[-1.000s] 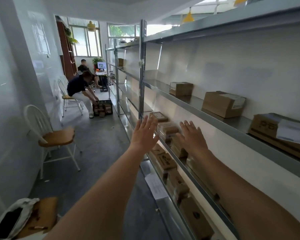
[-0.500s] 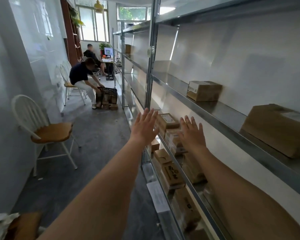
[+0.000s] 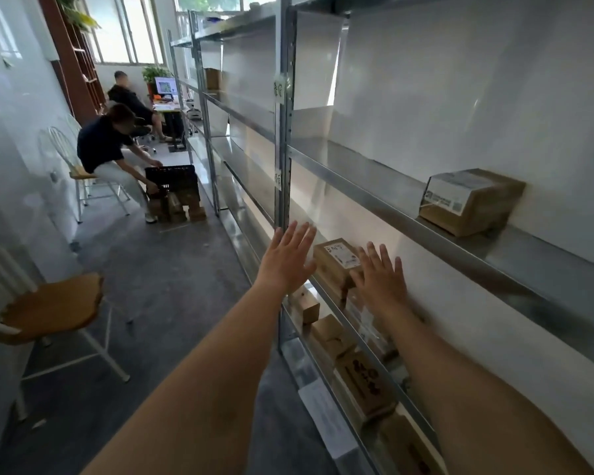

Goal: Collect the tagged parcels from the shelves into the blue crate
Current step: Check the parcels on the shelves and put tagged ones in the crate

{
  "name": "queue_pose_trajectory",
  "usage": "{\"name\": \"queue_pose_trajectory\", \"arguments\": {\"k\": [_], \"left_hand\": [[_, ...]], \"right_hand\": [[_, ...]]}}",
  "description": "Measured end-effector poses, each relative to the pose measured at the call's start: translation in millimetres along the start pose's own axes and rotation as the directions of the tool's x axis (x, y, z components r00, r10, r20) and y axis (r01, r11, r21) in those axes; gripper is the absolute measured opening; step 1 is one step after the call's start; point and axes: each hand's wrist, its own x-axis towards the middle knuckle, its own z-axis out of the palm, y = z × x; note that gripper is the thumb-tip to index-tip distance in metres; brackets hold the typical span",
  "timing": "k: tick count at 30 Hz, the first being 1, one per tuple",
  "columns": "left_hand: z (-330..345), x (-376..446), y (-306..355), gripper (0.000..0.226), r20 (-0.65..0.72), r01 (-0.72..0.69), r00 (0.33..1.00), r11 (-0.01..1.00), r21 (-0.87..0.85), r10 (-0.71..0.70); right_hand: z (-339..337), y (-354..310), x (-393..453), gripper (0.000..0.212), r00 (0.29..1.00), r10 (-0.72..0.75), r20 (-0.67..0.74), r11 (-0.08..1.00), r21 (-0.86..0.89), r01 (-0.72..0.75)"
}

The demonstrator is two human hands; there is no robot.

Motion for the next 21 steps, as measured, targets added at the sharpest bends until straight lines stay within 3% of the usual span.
{"name": "queue_pose_trajectory", "arguments": {"k": [13,18,21], "left_hand": [[99,197,-53,0.068,0.060,-0.156,0.986,0.987,-0.040,0.158],[137,252,-64,0.067,0.093,-0.188,0.975,0.973,-0.132,0.201],[166,275,-67,0.067,0.117,-0.187,0.970,0.961,-0.204,0.214]], "right_hand": [[77,19,178,0.065,0.965,0.261,0.005,0.961,0.092,-0.261],[112,17,213,0.063,0.894,0.439,0.085,0.856,0.263,-0.445],[136,16,221,0.060,0.801,0.576,0.164,0.724,0.352,-0.593]]}}
